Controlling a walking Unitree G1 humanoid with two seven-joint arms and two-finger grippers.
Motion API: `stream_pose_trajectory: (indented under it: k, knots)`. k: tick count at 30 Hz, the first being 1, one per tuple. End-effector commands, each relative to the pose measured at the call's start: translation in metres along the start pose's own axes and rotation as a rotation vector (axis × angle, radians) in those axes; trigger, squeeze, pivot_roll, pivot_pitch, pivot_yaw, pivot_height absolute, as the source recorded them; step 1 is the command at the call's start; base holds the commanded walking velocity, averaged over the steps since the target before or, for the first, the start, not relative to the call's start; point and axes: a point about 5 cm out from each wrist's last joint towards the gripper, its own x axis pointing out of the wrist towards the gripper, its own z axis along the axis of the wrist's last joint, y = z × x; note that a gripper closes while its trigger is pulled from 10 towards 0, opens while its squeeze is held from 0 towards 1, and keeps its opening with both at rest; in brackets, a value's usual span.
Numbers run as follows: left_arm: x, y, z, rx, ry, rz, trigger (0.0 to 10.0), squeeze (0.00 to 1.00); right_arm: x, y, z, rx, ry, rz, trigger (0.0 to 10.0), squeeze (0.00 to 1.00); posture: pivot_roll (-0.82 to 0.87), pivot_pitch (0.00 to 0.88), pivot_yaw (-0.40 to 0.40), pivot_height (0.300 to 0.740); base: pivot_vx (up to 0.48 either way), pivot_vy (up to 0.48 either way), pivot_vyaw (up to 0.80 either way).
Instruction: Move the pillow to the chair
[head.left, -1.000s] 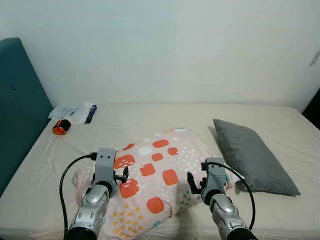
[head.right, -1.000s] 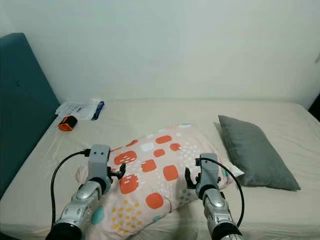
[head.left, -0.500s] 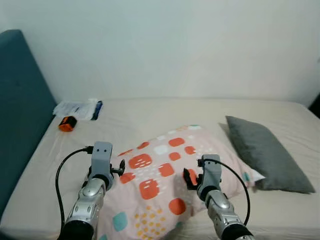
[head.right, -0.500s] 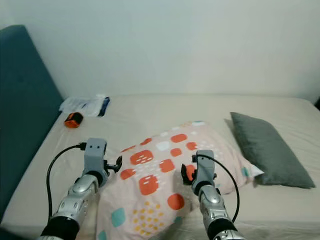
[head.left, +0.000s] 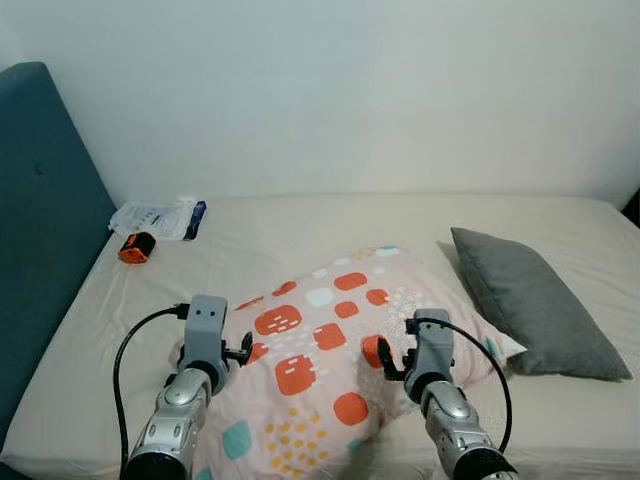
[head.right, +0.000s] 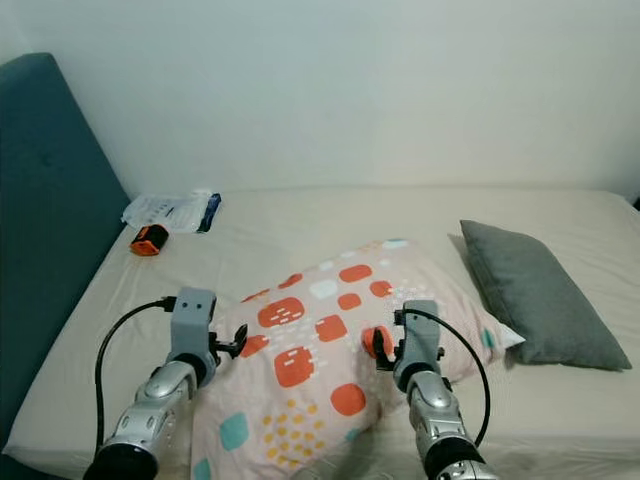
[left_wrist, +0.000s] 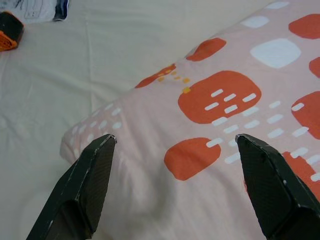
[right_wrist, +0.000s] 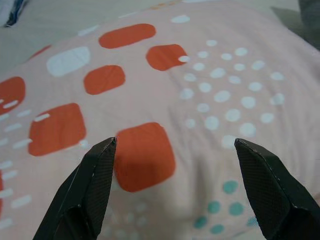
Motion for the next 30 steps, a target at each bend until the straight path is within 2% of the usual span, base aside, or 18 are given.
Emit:
stream_pose_trajectory:
  k: [1, 5, 13, 17, 21, 25, 30]
  knots:
    - [-0.001, 0.003, -0.001, 0.003, -0.001, 0.005, 10.0, 0.0, -0.002, 0.001, -0.008, -0.002, 0.033, -0.003, 10.0, 0.0, 0.06, 0.0, 0.001, 0.74, 0.0, 0.0, 0.0]
    - [-0.001, 0.002, -0.004, 0.01, 0.006, 0.004, 10.0, 0.0, -0.005, -0.004, -0.011, 0.061, 0.03, -0.037, 10.0, 0.0, 0.05, 0.0, 0.01, 0.725, 0.0, 0.0, 0.0]
    - [-0.003, 0.012, -0.003, -0.002, 0.007, 0.002, 10.0, 0.0, -0.006, -0.003, -0.011, 0.058, 0.017, -0.032, 10.0, 0.0, 0.04, 0.0, 0.017, 0.7, 0.0, 0.0, 0.0]
    - [-0.008, 0.018, -0.007, -0.06, 0.033, -0.063, 10.0, 0.0, -0.007, -0.003, -0.01, 0.066, -0.004, -0.013, 10.0, 0.0, 0.05, 0.0, 0.014, 0.7, 0.0, 0.0, 0.0]
    - [-0.01, 0.02, -0.009, -0.062, 0.047, -0.095, 10.0, 0.0, -0.008, -0.002, -0.007, 0.088, -0.035, 0.013, 10.0, 0.0, 0.04, 0.0, 0.013, 0.69, 0.0, 0.0, 0.0]
    - [-0.018, 0.03, -0.02, -0.109, 0.113, -0.174, 10.0, 0.0, -0.007, -0.002, -0.008, 0.073, -0.025, 0.012, 10.0, 0.0, 0.05, 0.0, 0.016, 0.68, 0.0, 0.0, 0.0]
    - [-0.018, 0.036, -0.02, -0.032, 0.093, -0.126, 10.0, 0.0, -0.008, -0.001, -0.009, 0.06, -0.013, 0.019, 10.0, 0.0, 0.04, 0.0, 0.006, 0.66, 0.0, 0.0, 0.0]
